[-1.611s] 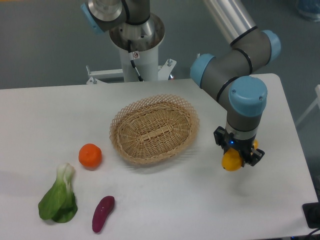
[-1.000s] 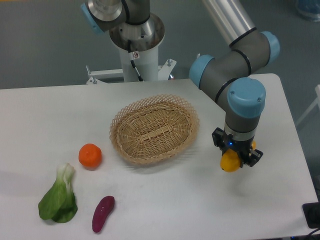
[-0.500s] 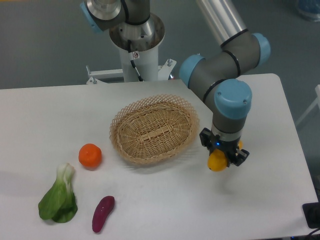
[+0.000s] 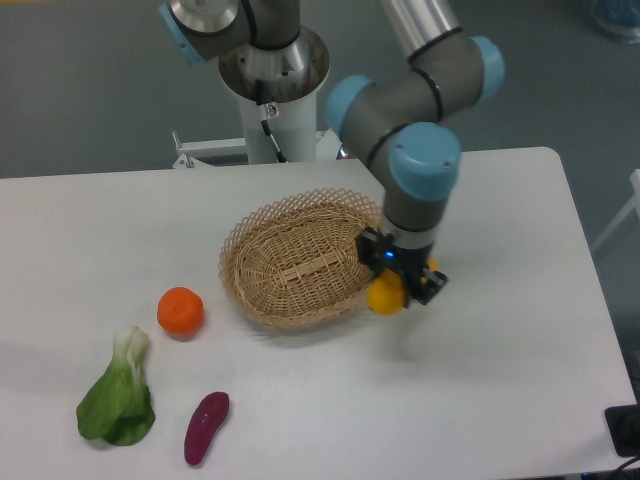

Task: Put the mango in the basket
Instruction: 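Carry the held mango over the wicker basket and lower it, then lower the mango onto the basket floor and open the gripper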

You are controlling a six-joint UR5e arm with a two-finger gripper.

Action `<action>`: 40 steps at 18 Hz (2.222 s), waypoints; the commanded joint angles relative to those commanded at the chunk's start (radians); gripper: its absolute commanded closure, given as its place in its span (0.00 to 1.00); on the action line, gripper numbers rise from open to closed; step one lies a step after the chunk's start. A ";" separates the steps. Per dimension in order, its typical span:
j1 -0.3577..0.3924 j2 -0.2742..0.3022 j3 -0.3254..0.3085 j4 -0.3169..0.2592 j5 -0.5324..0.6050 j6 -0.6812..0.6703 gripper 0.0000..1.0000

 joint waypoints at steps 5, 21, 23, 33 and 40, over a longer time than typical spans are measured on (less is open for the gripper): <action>-0.074 0.037 -0.063 0.005 -0.003 -0.031 0.46; -0.140 0.077 -0.221 0.137 0.011 -0.075 0.43; -0.141 0.075 -0.223 0.137 0.012 -0.077 0.39; -0.146 0.046 -0.224 0.163 0.015 -0.078 0.32; -0.144 0.055 -0.206 0.178 0.006 -0.080 0.00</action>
